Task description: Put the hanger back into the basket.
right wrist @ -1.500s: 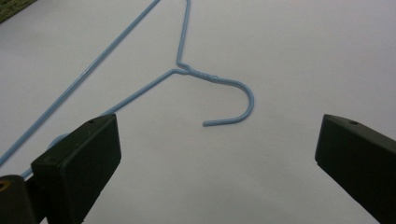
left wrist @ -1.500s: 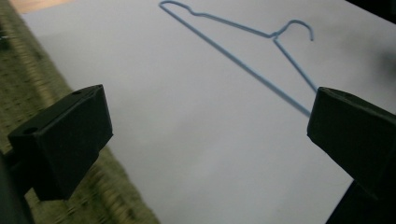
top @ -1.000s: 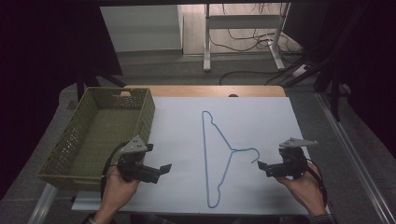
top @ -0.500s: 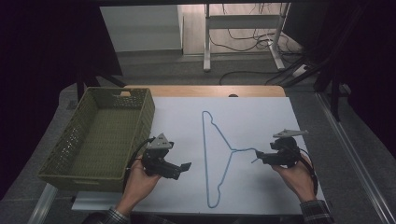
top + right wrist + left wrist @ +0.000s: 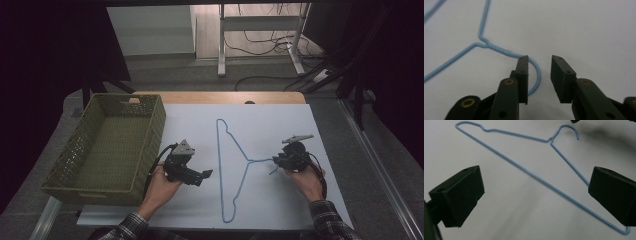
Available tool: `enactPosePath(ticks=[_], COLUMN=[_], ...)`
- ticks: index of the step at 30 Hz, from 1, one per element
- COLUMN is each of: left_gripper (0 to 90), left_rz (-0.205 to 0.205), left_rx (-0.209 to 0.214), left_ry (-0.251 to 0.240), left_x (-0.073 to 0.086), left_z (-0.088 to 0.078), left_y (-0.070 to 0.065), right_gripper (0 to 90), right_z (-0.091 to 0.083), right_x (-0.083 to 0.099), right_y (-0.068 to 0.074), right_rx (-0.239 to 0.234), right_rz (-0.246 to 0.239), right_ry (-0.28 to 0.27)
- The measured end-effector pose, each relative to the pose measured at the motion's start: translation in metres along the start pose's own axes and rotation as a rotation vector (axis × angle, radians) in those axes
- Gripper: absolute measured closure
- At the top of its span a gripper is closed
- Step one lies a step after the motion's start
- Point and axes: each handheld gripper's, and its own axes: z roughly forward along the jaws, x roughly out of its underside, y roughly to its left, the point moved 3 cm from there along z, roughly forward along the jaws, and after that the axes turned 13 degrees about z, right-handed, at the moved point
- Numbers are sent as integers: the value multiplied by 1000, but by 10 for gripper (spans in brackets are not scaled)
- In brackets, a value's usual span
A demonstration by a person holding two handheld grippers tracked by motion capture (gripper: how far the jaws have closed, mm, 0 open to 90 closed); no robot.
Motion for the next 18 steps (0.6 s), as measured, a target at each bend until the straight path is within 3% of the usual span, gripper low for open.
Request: enactPosePath(ticks=[8,11,15,18], left_gripper=[10,14,17,31], left_rz=[6,17,27,47], left_rx=[17,27,94,118], left_ry=[18,28,27,35], left_x=[2,0,-9,-21], left_z=[9,13,22,32], left_y=[0,-1,0,1], right_gripper=[748,822,863,865], right_z=[13,14,13,7], right_x=[6,6,6,3], right_y=[-3,-2,1,2], right_rx=[24,23,35,33], right_rz=[-2,9,-3,-3], right_ry=[26,28,43,21])
